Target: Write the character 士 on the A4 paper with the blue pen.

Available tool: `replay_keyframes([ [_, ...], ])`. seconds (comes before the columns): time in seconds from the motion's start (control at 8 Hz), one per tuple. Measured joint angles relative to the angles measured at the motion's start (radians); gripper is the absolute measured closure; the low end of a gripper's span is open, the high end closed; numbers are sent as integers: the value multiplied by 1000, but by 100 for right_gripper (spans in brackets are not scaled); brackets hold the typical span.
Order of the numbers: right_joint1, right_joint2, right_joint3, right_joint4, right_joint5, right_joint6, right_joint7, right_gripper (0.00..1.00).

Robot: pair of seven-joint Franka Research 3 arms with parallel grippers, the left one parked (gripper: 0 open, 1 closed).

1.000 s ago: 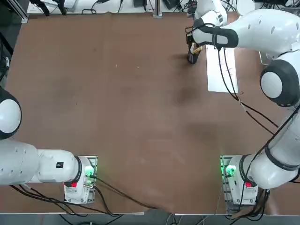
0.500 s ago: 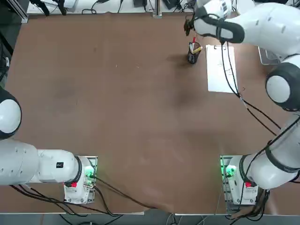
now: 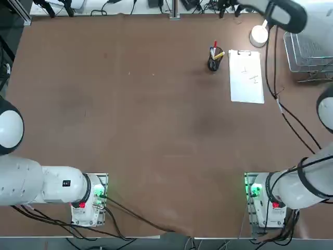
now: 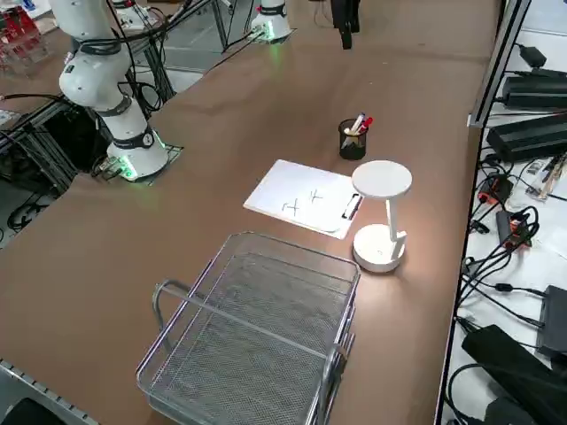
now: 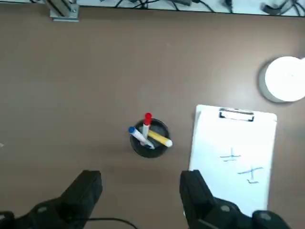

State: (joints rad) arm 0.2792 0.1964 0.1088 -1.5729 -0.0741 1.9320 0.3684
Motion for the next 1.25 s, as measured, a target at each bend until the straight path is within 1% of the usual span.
replay_keyframes([
  [0.25, -51, -81, -14, 2, 30, -142, -45, 0],
  [0.5, -72, -149, -71, 2, 36, -280, -110, 0],
  [0.62, -87, -174, -96, 2, 37, -325, -153, 0],
  [0.88, -112, -208, -129, 2, 41, -385, -204, 0],
  [1.12, -123, -225, -141, 2, 49, -411, -253, 0],
  [1.25, -125, -229, -152, 1, 79, -413, -273, 0],
])
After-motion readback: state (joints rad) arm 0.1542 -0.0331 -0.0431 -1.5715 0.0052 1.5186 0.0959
